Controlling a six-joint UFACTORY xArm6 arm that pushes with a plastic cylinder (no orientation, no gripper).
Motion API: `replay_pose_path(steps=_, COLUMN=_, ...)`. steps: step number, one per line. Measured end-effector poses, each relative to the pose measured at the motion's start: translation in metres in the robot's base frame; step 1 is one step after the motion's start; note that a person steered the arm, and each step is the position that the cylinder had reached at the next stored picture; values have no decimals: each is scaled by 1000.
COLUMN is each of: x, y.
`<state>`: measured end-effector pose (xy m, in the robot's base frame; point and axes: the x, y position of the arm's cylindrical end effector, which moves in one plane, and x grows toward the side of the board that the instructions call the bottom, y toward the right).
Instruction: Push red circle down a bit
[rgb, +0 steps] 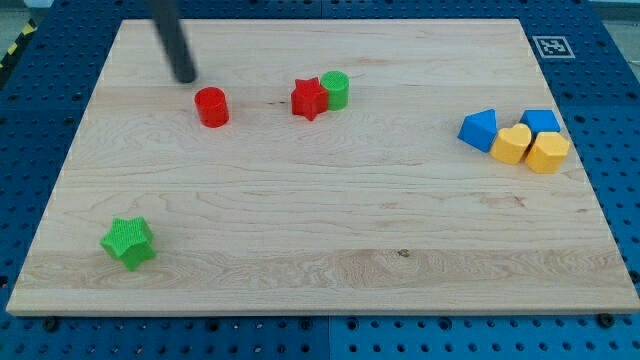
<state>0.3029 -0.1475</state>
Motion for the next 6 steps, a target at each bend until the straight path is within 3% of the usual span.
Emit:
replay_pose_path(steps=1, x=17, y=44)
replay_pose_path(steps=5, x=84, y=28)
replay_pose_path(steps=6, x=45, y=22)
